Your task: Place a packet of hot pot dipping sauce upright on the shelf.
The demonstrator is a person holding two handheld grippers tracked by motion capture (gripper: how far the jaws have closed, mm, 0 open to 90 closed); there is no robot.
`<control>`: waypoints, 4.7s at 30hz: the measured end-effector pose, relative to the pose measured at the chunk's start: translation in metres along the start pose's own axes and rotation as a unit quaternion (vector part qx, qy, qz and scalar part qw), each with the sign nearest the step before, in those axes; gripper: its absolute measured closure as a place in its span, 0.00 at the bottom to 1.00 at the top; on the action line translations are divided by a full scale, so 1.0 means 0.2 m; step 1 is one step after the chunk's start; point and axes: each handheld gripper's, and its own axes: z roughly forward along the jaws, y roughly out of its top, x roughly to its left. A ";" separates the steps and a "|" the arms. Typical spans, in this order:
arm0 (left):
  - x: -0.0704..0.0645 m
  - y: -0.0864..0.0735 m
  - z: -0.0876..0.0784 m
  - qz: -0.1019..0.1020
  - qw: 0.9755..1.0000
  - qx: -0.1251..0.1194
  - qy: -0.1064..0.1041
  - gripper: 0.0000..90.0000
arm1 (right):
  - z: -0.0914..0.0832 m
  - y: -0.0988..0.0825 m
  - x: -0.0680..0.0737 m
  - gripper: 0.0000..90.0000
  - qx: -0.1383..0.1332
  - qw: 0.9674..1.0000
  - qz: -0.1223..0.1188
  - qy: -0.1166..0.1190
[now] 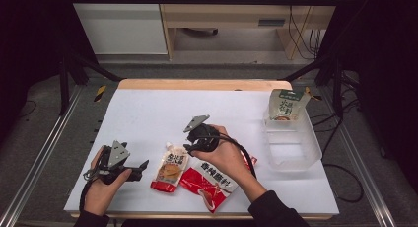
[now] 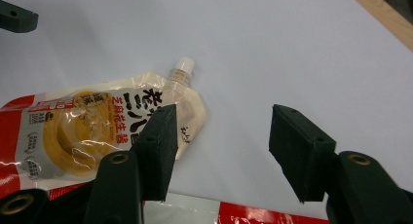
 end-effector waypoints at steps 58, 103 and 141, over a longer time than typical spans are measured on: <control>-0.01 0.01 0.00 0.007 1.000 0.005 -0.007 0.06 | 0.31 -0.10 0.14 0.98 0.030 0.997 0.047 0.047; 0.04 0.21 -0.05 0.030 0.991 -0.063 -0.116 0.50 | -0.06 0.20 0.27 1.00 -0.089 0.989 -0.093 0.071; -0.05 0.56 -0.12 0.082 0.978 -0.046 -0.185 0.81 | -0.26 0.14 0.15 0.96 -0.088 0.993 -0.074 0.036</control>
